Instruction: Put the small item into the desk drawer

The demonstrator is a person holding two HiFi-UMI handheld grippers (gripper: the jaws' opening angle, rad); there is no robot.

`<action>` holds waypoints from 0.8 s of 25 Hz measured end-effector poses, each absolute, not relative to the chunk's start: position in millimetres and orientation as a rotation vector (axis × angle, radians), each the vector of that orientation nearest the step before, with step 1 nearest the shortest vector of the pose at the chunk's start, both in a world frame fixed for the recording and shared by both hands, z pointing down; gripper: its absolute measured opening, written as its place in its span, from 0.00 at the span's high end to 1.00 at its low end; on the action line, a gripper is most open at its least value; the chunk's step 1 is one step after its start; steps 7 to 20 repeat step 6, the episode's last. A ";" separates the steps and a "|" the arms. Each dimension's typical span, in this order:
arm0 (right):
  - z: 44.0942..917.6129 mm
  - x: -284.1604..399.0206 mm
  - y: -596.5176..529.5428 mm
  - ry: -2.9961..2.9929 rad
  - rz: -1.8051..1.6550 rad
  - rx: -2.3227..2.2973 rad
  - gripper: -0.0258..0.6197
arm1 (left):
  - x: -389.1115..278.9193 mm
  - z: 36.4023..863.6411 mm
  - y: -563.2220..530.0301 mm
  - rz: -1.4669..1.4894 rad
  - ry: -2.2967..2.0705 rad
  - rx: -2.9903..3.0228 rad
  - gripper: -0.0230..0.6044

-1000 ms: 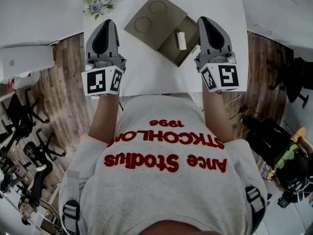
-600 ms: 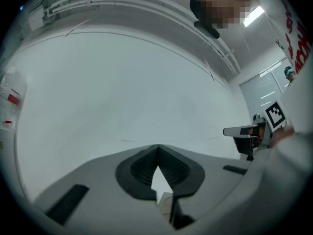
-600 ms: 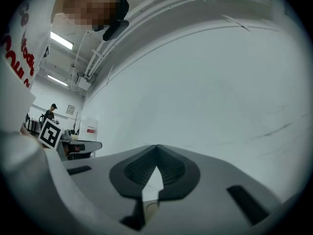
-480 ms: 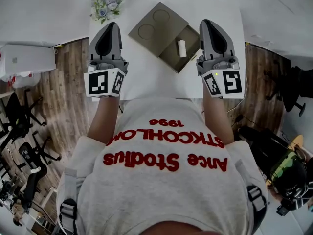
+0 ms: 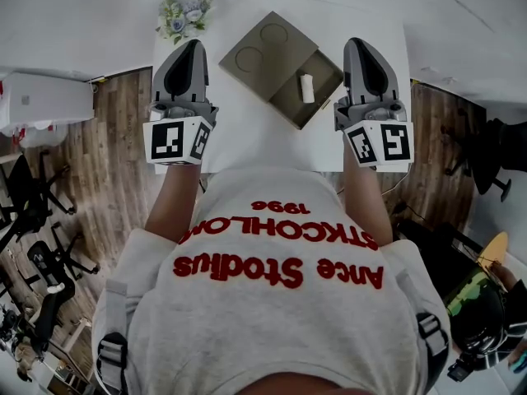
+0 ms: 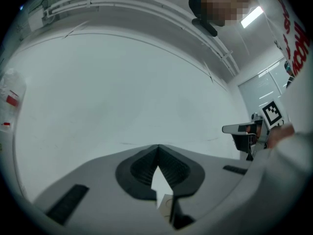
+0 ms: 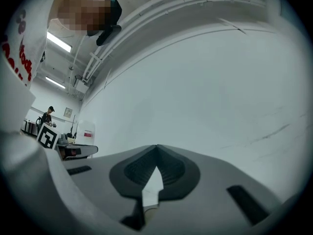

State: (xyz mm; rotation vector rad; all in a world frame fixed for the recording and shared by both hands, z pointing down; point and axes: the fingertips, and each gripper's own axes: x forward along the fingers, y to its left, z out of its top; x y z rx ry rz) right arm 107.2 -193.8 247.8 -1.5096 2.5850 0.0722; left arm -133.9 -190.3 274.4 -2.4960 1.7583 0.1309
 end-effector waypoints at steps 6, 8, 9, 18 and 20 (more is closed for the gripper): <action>244.1 110.7 -195.0 2.548 0.061 -1.510 0.95 | -136.2 271.6 -192.8 0.141 1.755 -2.498 0.96; 244.1 110.7 -195.0 2.548 0.061 -1.510 0.95 | -136.2 271.6 -192.8 0.141 1.755 -2.498 0.96; 244.1 110.7 -195.0 2.548 0.061 -1.510 0.95 | -136.2 271.6 -192.8 0.141 1.755 -2.498 0.96; 244.1 110.7 -195.0 2.548 0.061 -1.510 0.95 | -136.2 271.6 -192.8 0.141 1.755 -2.498 0.96; 244.1 110.7 -195.0 2.548 0.061 -1.510 0.95 | -136.2 271.6 -192.8 0.141 1.755 -2.498 0.96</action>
